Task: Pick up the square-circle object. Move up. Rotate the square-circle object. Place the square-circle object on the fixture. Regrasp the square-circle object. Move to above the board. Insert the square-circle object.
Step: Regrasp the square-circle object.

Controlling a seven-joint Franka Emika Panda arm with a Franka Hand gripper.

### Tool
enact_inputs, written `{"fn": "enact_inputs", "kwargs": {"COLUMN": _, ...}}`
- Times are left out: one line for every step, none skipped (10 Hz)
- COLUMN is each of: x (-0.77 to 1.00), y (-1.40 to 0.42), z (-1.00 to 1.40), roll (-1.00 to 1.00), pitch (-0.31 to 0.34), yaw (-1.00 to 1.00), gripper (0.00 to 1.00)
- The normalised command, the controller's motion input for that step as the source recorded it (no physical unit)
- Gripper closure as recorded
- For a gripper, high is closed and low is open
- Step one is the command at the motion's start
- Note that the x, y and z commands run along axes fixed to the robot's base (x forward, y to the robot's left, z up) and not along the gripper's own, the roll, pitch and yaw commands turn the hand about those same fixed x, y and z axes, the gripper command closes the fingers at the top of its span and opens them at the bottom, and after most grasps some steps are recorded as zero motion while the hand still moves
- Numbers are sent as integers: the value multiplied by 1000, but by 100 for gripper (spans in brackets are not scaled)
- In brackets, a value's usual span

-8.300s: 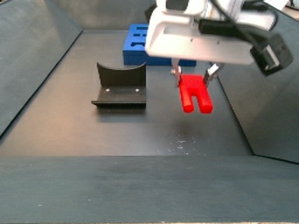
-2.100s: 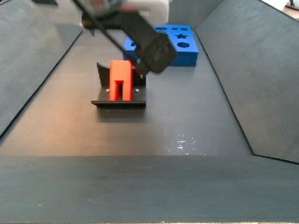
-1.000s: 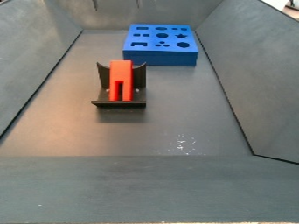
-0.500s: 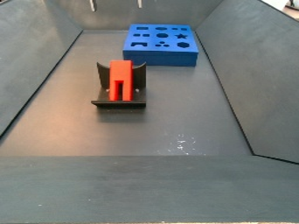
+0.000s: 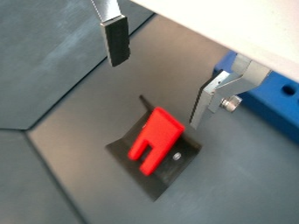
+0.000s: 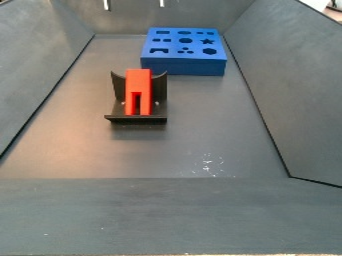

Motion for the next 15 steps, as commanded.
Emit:
{"fn": "enact_inputs", "kwargs": {"x": 74, "y": -28, "z": -6, "roll": 1000, "pitch": 96, "yaw": 67, "gripper": 0}}
{"fn": "enact_inputs", "kwargs": {"x": 87, "y": -31, "z": -14, "roll": 1000, "pitch": 111, "yaw": 75, "gripper": 0}}
{"fn": "enact_inputs", "kwargs": {"x": 100, "y": -34, "z": -17, "roll": 1000, "pitch": 134, "yaw": 91, "gripper": 0}}
{"fn": "enact_inputs", "kwargs": {"x": 107, "y": -35, "z": -16, "roll": 1000, "pitch": 149, "yaw": 101, "gripper": 0}}
{"fn": "enact_inputs", "kwargs": {"x": 111, "y": -39, "z": -18, "roll": 1000, "pitch": 175, "yaw": 131, "gripper": 0}}
{"fn": "enact_inputs", "kwargs": {"x": 109, "y": -41, "z": -18, "roll": 1000, "pitch": 195, "yaw": 163, "gripper": 0}}
{"fn": "enact_inputs", "kwargs": {"x": 110, "y": -44, "z": -18, "roll": 903, "pitch": 199, "yaw": 205, "gripper": 0}}
{"fn": "enact_inputs", "kwargs": {"x": 110, "y": -45, "z": -22, "roll": 779, "pitch": 182, "yaw": 215, "gripper": 0}}
{"fn": "enact_inputs", "kwargs": {"x": 113, "y": -48, "z": -23, "roll": 539, "pitch": 142, "yaw": 227, "gripper": 0}}
{"fn": "enact_inputs", "kwargs": {"x": 112, "y": -48, "z": -19, "roll": 365, "pitch": 113, "yaw": 233, "gripper": 0}}
{"fn": "enact_inputs", "kwargs": {"x": 106, "y": -32, "z": -8, "roll": 215, "pitch": 66, "yaw": 229, "gripper": 0}}
{"fn": "enact_inputs", "kwargs": {"x": 96, "y": -32, "z": -10, "roll": 181, "pitch": 40, "yaw": 224, "gripper": 0}}
{"fn": "enact_inputs", "kwargs": {"x": 86, "y": -43, "z": -14, "roll": 161, "pitch": 4, "yaw": 202, "gripper": 0}}
{"fn": "enact_inputs", "kwargs": {"x": 38, "y": 70, "z": -1000, "roll": 92, "pitch": -119, "yaw": 126, "gripper": 0}}
{"fn": "enact_inputs", "kwargs": {"x": 43, "y": 71, "z": -1000, "roll": 92, "pitch": -132, "yaw": 86, "gripper": 0}}
